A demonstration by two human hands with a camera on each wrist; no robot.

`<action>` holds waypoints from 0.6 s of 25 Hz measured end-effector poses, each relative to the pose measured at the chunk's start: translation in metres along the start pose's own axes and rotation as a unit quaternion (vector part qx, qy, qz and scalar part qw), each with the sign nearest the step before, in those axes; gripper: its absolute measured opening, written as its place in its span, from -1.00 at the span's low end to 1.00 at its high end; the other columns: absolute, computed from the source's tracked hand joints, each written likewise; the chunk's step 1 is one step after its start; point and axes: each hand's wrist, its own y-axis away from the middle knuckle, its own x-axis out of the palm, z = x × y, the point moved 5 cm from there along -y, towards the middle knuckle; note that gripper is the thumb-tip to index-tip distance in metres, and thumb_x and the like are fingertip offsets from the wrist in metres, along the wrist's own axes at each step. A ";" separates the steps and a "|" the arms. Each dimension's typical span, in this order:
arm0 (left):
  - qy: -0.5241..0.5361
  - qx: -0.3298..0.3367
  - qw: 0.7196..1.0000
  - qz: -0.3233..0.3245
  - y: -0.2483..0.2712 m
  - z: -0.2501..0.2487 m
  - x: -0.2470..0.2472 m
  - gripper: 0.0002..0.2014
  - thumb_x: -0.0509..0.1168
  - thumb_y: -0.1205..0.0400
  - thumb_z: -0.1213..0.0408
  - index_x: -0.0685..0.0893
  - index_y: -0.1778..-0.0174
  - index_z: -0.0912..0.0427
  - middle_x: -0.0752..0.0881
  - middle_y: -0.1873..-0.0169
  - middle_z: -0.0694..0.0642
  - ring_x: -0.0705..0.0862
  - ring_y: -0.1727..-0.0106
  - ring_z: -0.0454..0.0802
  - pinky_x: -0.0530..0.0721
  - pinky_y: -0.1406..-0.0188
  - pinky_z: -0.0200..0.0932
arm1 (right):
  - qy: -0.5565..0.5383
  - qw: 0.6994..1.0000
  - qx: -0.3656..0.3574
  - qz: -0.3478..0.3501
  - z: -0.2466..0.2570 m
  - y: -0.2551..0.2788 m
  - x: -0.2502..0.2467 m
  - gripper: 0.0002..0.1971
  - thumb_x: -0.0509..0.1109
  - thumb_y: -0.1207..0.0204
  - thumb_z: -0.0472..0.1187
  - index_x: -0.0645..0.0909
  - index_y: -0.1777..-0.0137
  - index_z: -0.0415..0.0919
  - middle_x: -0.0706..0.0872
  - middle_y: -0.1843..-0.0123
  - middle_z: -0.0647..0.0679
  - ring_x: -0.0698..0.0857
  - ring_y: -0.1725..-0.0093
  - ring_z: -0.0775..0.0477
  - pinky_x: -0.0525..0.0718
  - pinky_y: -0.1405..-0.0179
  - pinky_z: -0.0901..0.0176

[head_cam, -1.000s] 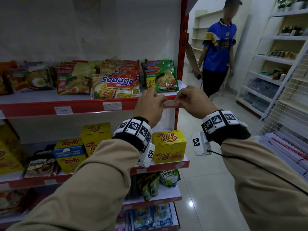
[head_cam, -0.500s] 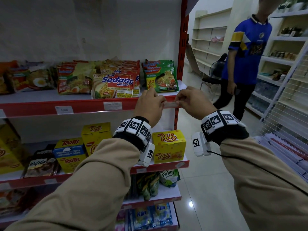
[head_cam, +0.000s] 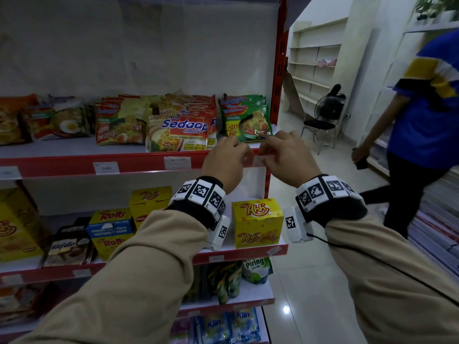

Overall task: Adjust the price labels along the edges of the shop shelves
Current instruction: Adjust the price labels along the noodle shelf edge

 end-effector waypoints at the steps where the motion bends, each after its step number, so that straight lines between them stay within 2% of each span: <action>1: -0.019 0.004 1.000 0.001 0.002 0.004 -0.003 -0.82 0.21 -0.66 0.34 0.68 -0.10 0.19 0.54 -0.03 0.17 0.47 -0.13 0.15 0.54 0.06 0.05 | 0.002 1.000 -0.002 0.000 0.008 -0.002 0.002 -0.78 0.39 -0.43 -0.09 0.67 -0.07 -0.01 0.64 -0.13 -0.07 0.49 -0.16 -0.23 0.48 -0.13 -0.10; 4: -0.054 0.013 0.998 -0.017 0.015 0.021 -0.017 -0.80 0.21 -0.66 0.32 0.68 -0.12 0.23 0.56 -0.04 0.19 0.46 -0.14 0.17 0.53 0.09 0.04 | -0.004 1.000 -0.009 0.003 0.032 -0.006 0.012 -0.79 0.41 -0.40 -0.06 0.66 -0.04 0.01 0.64 -0.16 -0.04 0.48 -0.22 -0.21 0.41 -0.15 -0.09; 7: -0.095 0.033 0.994 -0.046 0.035 0.047 -0.036 -0.79 0.23 -0.63 0.35 0.69 -0.11 0.23 0.63 -0.01 0.21 0.52 -0.09 0.22 0.52 0.02 0.06 | -0.024 0.999 -0.027 -0.007 0.063 -0.009 0.024 -0.79 0.43 -0.39 -0.04 0.65 -0.01 -0.01 0.62 -0.14 -0.04 0.46 -0.26 -0.22 0.40 -0.14 -0.08; 10: -0.120 0.002 0.990 -0.074 0.056 0.080 -0.061 -0.77 0.24 -0.60 0.36 0.68 -0.14 0.24 0.64 -0.03 0.21 0.55 -0.08 0.24 0.53 0.03 0.07 | -0.032 0.998 -0.051 -0.015 0.098 -0.015 0.036 -0.77 0.43 -0.39 -0.02 0.63 -0.01 -0.06 0.62 -0.08 -0.06 0.46 -0.21 -0.22 0.38 -0.10 -0.04; 15: -0.144 -0.023 0.989 -0.040 0.087 0.118 -0.078 -0.67 0.18 -0.62 0.34 0.63 -0.29 0.23 0.60 -0.14 0.22 0.51 -0.17 0.23 0.51 -0.08 0.08 | -0.037 0.995 -0.091 -0.005 0.141 -0.024 0.051 -0.74 0.42 -0.39 -0.14 0.60 -0.04 -0.22 0.61 -0.06 -0.19 0.47 -0.13 -0.25 0.46 -0.13 -0.06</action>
